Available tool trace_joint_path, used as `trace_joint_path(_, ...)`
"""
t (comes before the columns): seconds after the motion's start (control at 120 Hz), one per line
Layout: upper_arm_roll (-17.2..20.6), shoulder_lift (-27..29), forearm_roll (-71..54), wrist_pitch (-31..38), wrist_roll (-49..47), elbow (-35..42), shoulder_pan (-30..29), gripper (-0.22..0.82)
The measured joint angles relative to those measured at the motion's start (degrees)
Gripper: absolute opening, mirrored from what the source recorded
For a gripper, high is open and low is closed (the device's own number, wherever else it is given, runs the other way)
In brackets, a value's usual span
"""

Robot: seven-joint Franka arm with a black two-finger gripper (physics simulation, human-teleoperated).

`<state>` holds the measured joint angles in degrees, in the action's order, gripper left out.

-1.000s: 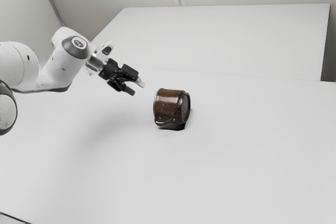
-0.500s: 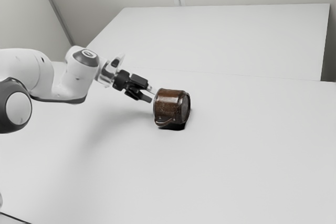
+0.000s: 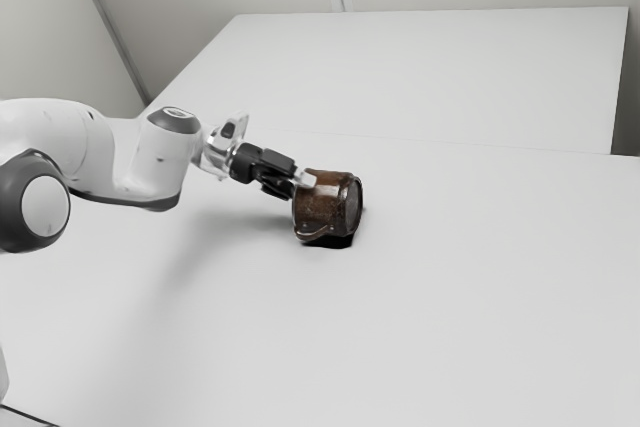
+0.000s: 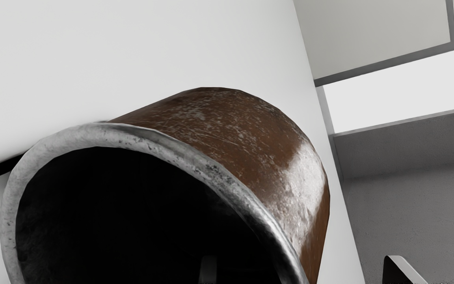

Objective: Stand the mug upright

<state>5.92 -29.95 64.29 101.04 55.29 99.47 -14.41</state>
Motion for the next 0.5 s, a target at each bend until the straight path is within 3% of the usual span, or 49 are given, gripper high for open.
trace_joint_path(0.267,0.70,-0.81,1.73,-1.99,1.43,-0.51,-0.07,0.05)
trace_joint_path(0.5,1.27,-1.08,2.94,-3.20,2.42,-0.85,-0.09,-0.12)
